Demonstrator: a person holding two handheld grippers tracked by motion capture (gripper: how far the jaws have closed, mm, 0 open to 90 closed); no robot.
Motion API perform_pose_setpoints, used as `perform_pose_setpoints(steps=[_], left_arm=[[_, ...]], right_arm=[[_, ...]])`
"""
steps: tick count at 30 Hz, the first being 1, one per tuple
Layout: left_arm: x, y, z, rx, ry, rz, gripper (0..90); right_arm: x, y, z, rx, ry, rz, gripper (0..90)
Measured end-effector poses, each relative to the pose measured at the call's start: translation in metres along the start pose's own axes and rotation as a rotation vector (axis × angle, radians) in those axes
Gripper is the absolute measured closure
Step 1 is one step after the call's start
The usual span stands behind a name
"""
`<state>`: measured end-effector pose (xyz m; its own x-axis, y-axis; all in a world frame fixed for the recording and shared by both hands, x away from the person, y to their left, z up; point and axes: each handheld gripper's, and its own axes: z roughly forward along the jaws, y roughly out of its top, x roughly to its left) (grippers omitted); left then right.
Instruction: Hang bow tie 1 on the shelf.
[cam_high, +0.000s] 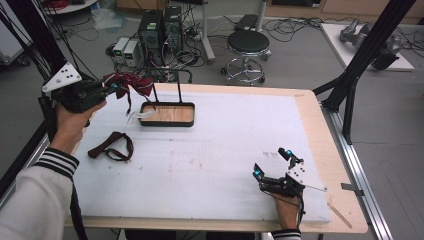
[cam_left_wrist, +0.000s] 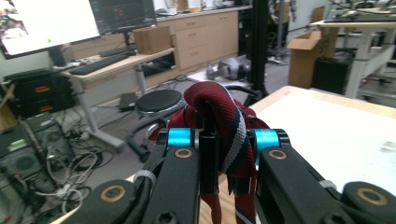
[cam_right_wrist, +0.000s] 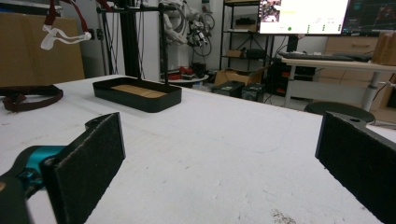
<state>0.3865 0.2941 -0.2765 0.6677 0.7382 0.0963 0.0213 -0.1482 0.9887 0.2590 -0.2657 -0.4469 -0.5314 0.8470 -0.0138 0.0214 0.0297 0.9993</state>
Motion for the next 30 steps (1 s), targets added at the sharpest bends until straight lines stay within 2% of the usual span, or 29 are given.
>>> perform_pose_setpoints(steps=[3,4,5,6,13,21,27,30], left_arm=[[0.006,0.002,0.002,-0.001,0.025,0.007,84.6],[0.011,0.003,0.004,0.008,0.042,0.010,84.6],[0.011,0.003,0.004,0.008,0.042,0.010,84.6],[0.015,0.003,0.005,0.007,0.063,0.006,84.6],[0.029,0.003,0.011,-0.004,0.111,-0.005,84.5],[0.038,0.008,0.021,-0.029,0.180,-0.006,84.6],[0.045,0.003,0.027,-0.036,0.249,-0.026,84.5],[0.047,0.000,0.027,-0.062,0.287,-0.014,84.6]], right_arm=[[0.000,-0.003,0.000,0.003,-0.004,-0.001,0.5],[-0.001,-0.007,0.001,0.010,0.005,0.016,0.5],[-0.001,-0.007,0.001,0.010,0.005,0.016,0.5],[-0.002,-0.007,0.001,-0.007,0.001,0.020,0.5],[-0.002,-0.008,-0.001,-0.016,-0.001,0.027,0.5],[-0.002,-0.008,-0.002,-0.026,-0.007,0.031,0.6],[-0.002,-0.009,-0.002,-0.025,-0.008,0.031,0.6],[-0.002,-0.009,-0.002,-0.025,-0.008,0.033,0.6]])
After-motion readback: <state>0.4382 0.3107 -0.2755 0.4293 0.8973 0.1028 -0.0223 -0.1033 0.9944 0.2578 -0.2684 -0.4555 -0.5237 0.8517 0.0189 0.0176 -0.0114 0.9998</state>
